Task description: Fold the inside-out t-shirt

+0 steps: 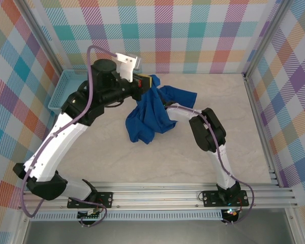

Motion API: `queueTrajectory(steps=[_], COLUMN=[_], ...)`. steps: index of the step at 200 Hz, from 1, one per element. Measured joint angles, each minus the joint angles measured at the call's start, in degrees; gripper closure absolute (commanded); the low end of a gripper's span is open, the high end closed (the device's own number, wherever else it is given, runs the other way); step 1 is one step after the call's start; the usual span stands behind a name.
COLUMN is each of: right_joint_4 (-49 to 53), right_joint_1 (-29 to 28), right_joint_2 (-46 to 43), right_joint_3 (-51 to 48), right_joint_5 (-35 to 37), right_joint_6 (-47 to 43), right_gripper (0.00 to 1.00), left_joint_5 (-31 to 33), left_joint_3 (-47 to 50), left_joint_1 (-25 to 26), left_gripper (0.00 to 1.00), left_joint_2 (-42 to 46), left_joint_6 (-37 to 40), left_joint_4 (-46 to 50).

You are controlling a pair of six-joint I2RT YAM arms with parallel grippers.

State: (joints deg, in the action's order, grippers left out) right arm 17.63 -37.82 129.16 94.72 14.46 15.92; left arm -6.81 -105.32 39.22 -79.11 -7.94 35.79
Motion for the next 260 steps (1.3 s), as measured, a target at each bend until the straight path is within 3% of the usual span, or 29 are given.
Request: queueTrajectory(steps=[31, 79, 140, 171, 228, 236, 250, 260], right_joint_4=[-0.04, 0.35, 0.02, -0.02, 0.5, 1.05, 2.19, 2.93], right_joint_1=[0.2, 1.09, 2.75, 3.13, 4.48, 4.48, 4.55, 4.7], right_joint_2=[-1.4, -8.66, -26.29, -33.99, -36.24, -35.8, -34.71, -33.92], right_joint_3=[-2.1, -11.23, -22.4, -24.74, -25.16, -24.76, -23.61, -22.62], right_joint_5=[-1.53, -4.48, -12.11, -16.72, -25.07, -25.09, -25.03, -25.05], right_joint_6=[-0.04, -1.18, -3.3, -4.96, -5.92, -5.92, -5.92, -5.9], right_gripper=[1.0, 1.0, 1.0, 1.0, 1.0, 1.0, 1.0, 1.0], left_joint_5=[4.9, 16.26, 26.51, 27.47, 21.24, 19.32, 14.71, 10.97], left_joint_3=[4.94, 15.78, 31.8, 36.5, 36.92, 36.94, 37.68, 39.71], left_joint_1=[-0.13, -4.33, -19.67, -24.5, -24.74, -24.74, -24.81, -25.05], left_gripper=[1.0, 1.0, 1.0, 1.0, 1.0, 0.89, 0.54, 0.36], left_joint_2=[4.37, 6.64, 5.7, 0.22, -8.94, -9.2, -8.57, -6.91], left_joint_6=[0.31, 0.28, -2.8, -5.33, -8.04, -8.2, -8.39, -8.72], left_joint_4=[-1.27, -3.72, -6.1, -8.96, -12.98, -13.2, -14.6, -16.59])
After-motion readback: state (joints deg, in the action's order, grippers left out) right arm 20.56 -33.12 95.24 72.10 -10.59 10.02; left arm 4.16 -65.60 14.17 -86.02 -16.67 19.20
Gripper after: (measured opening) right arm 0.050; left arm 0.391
